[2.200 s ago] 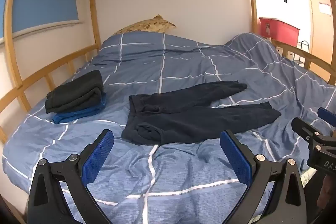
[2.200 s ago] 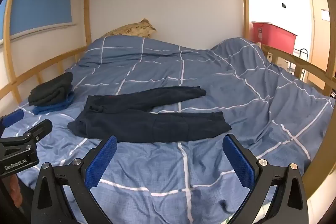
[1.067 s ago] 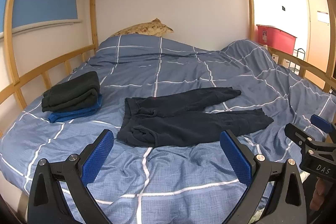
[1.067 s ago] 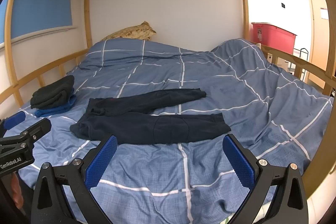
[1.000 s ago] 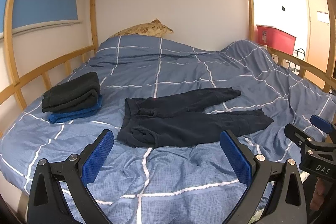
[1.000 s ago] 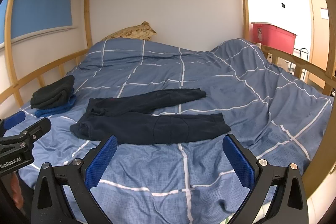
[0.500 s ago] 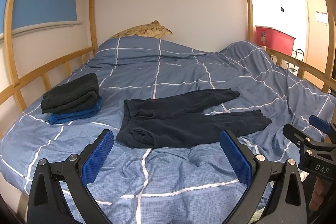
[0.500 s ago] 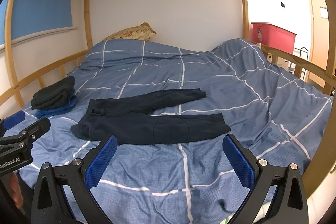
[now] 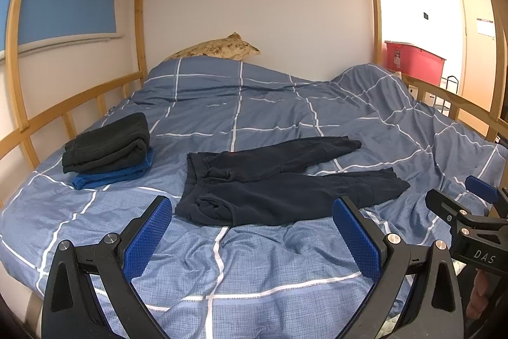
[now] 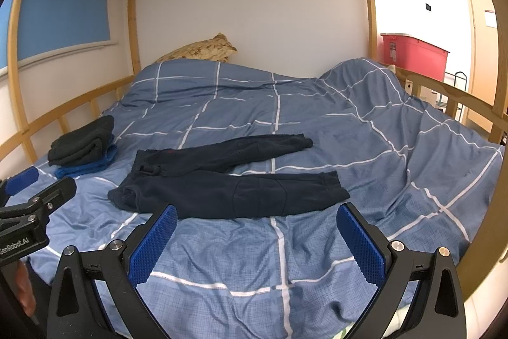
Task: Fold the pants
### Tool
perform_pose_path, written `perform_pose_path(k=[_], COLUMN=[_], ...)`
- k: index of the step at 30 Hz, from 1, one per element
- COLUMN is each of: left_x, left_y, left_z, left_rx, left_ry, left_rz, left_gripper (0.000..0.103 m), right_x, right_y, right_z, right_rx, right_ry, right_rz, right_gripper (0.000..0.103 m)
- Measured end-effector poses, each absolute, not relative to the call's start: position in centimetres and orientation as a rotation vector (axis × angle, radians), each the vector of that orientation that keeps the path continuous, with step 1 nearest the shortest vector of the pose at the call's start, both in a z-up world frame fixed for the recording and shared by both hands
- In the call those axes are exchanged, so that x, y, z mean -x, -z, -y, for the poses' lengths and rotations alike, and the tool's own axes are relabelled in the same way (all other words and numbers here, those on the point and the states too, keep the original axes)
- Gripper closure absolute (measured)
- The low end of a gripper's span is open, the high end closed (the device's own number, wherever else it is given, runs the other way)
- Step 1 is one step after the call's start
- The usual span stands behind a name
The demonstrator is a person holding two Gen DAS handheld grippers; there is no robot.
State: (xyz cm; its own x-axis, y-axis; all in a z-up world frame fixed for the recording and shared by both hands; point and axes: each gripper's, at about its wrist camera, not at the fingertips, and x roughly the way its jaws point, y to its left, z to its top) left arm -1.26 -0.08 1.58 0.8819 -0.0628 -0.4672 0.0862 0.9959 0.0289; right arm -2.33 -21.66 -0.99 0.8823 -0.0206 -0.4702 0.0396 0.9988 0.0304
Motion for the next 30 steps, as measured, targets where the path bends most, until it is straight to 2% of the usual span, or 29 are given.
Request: perform_pose_path(k=[30], left_x=[0.1], left_y=[-1.4], left_z=[1.1], left_rx=[-0.044], left_ry=[0.082], left_rz=[-0.494], left_gripper=[0.000], right_x=[1.9], right_y=[0.9], right_z=[21.4], right_rx=[-0.042], right_ry=[0.025], right_rz=[-0.497], right_gripper=[0.001])
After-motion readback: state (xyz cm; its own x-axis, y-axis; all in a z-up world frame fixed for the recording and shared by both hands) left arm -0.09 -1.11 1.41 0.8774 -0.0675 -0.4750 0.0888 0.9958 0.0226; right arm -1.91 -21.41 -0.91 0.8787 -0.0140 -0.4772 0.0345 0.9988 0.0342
